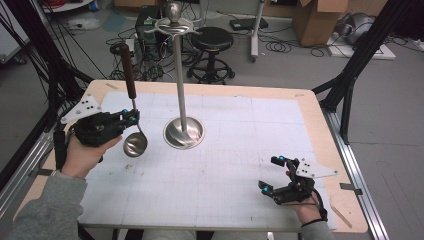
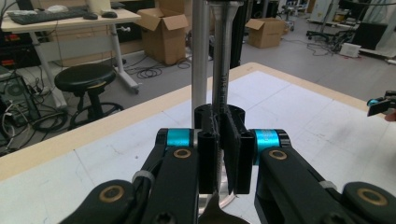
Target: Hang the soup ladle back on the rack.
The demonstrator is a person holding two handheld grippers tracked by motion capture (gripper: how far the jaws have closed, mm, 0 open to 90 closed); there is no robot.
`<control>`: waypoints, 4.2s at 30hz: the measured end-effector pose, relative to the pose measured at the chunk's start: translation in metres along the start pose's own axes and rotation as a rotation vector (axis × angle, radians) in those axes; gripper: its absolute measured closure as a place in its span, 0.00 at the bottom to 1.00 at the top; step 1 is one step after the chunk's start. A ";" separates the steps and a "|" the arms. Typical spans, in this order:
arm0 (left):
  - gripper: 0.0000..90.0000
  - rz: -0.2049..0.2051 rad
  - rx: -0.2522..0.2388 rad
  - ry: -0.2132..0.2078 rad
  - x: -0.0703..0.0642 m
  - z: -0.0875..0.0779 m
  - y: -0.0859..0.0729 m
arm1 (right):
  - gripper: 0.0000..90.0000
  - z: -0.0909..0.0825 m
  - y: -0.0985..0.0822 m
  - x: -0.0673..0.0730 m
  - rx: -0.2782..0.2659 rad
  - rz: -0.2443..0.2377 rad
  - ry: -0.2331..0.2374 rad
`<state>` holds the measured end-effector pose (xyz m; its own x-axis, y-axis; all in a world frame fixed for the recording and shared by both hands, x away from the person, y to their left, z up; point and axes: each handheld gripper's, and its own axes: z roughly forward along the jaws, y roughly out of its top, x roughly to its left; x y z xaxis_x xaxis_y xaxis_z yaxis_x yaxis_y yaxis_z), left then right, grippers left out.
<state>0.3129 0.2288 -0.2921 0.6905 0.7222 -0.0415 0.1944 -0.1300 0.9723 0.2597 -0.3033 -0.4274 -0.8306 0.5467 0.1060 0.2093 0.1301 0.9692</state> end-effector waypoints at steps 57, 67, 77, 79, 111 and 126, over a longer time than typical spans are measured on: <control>0.94 0.023 0.091 -0.004 0.018 0.048 0.040 | 0.02 -0.002 0.000 0.000 -0.007 0.008 0.002; 0.94 0.022 0.093 0.001 0.013 0.054 0.041 | 0.02 -0.001 0.000 0.001 -0.005 0.003 0.007; 0.94 0.023 0.110 0.002 0.011 0.059 0.044 | 0.02 -0.001 0.000 0.001 -0.004 0.001 0.008; 0.94 0.025 0.107 -0.004 0.009 0.060 0.046 | 0.02 -0.001 0.000 0.001 -0.003 0.001 0.008; 0.75 0.052 0.121 0.050 0.002 0.075 0.046 | 0.02 -0.002 0.000 0.002 0.001 0.006 0.011; 0.16 0.096 0.070 0.027 0.002 0.061 0.030 | 0.02 -0.004 0.000 0.001 -0.007 0.005 0.000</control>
<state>0.3632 0.1848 -0.2769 0.6895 0.7219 0.0582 0.1767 -0.2457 0.9531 0.2570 -0.3060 -0.4266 -0.8298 0.5469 0.1107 0.2096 0.1216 0.9702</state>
